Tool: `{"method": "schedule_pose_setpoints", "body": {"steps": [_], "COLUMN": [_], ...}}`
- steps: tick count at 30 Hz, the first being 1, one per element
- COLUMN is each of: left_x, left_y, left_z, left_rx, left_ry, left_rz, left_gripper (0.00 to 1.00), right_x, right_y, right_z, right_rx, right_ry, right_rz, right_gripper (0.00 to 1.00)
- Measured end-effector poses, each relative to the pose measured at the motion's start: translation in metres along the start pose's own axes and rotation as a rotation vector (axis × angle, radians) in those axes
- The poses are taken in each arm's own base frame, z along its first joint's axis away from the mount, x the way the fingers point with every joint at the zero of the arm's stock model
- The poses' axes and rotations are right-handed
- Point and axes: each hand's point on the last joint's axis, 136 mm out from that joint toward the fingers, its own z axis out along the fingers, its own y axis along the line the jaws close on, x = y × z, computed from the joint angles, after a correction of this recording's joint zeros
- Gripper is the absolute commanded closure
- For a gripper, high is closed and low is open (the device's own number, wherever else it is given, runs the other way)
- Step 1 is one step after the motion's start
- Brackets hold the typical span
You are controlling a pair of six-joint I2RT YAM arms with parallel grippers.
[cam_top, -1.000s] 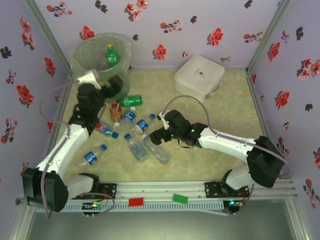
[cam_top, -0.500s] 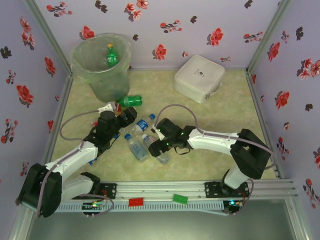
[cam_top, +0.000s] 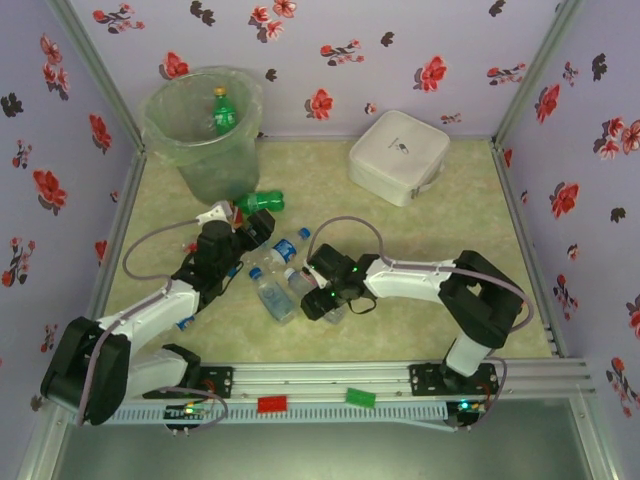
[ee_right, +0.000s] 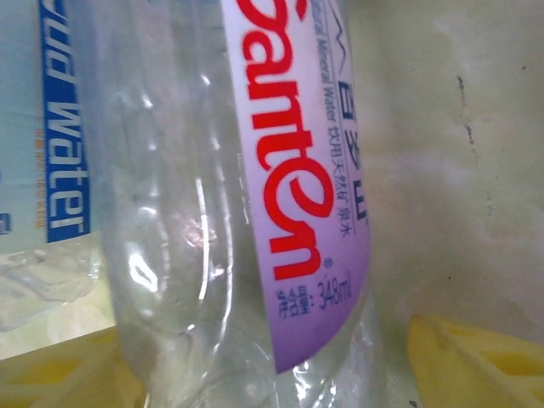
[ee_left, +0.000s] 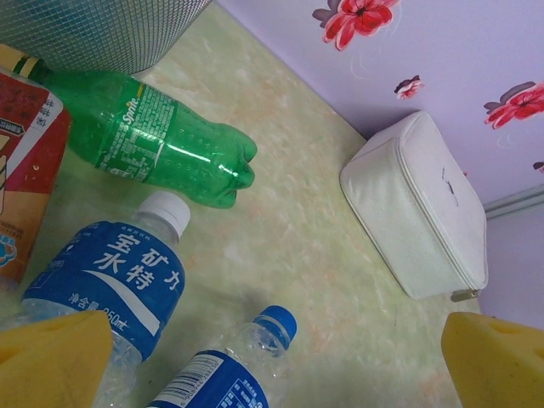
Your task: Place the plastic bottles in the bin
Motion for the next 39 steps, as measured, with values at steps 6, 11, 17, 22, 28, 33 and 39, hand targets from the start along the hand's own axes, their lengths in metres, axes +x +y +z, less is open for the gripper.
{"method": "schedule_pose_setpoints", "body": {"steps": [6, 11, 17, 22, 28, 33, 39], "left_x": [0.0, -0.002, -0.001, 0.001, 0.0, 0.006, 0.033], "left_y": [0.001, 0.001, 0.001, -0.006, -0.045, -0.077, -0.09], "left_z": [0.0, 0.0, 0.0, 0.002, 0.0, -0.004, 0.006], "left_rx": [0.001, 0.0, -0.001, 0.02, 0.118, 0.196, 0.224], "left_ry": [-0.006, -0.015, -0.013, 0.003, 0.025, 0.05, 0.118], "left_rz": [-0.018, -0.026, -0.034, -0.033, -0.024, -0.01, 0.011], "left_gripper": [0.0, 0.0, 0.0, 0.0, 0.0, 0.0, 0.0], "right_x": [-0.001, -0.002, -0.018, -0.05, -0.087, -0.112, -0.127], "right_y": [-0.004, -0.003, 0.004, -0.002, -0.012, -0.008, 0.003], "right_z": [0.001, 0.0, -0.026, -0.056, -0.075, -0.091, -0.102], "right_rx": [0.022, 0.016, -0.02, -0.045, -0.079, -0.127, -0.183], "right_ry": [-0.005, -0.023, -0.126, -0.264, -0.405, -0.494, -0.555], "right_rz": [0.002, 0.011, 0.017, 0.051, 0.118, 0.121, 0.11], "right_gripper": [0.36, 0.51, 0.54, 0.54, 0.54, 0.54, 0.54]}}
